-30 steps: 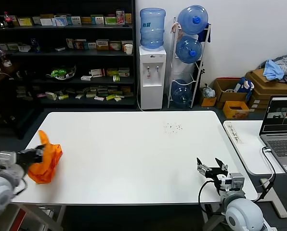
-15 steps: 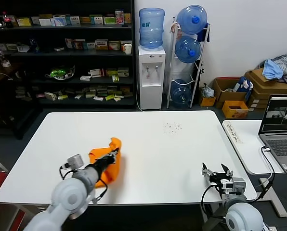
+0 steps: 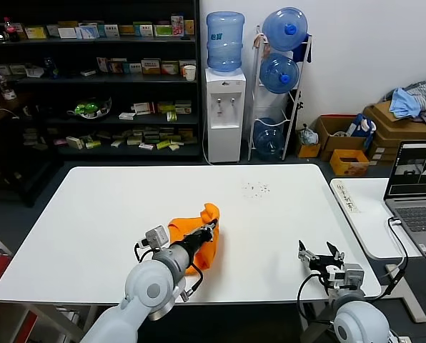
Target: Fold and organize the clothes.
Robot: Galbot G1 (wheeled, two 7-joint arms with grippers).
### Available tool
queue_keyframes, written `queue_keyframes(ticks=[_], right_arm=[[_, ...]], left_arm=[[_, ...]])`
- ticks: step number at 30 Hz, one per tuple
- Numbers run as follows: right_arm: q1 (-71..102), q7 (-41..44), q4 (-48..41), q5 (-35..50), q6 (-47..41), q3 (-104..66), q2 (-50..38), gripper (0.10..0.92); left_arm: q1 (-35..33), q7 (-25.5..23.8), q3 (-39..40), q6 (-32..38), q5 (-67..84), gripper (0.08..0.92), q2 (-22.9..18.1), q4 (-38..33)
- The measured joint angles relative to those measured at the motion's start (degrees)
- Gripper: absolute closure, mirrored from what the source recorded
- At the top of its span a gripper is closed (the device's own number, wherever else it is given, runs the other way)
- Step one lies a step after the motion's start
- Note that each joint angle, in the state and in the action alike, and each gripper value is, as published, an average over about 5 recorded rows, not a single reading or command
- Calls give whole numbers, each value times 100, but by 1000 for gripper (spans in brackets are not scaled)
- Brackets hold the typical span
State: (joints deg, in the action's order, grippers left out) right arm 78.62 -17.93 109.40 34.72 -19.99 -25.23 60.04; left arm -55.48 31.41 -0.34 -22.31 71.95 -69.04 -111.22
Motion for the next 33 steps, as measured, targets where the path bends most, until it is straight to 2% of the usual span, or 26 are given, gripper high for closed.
queue_keyframes(ticks=[13, 16, 24, 28, 33], right_arm=[[-11, 89, 53, 7, 135, -32, -34, 203], [-34, 150, 63, 0, 210, -50, -28, 203], [-44, 519, 221, -154, 618, -166, -9, 203], [30, 797, 314, -309, 892, -252, 39, 203], [270, 1169, 408, -527, 1287, -438, 104, 203]], left_arm=[[74, 27, 265, -83, -53, 881, -196, 9], [91, -32, 259, -83, -89, 854, -226, 6], [-117, -542, 8, 65, -429, 634, -185, -136], [-480, -1170, -255, 328, -1047, 521, -24, -245], [-1266, -2060, -914, 983, -2034, 374, 51, -260]])
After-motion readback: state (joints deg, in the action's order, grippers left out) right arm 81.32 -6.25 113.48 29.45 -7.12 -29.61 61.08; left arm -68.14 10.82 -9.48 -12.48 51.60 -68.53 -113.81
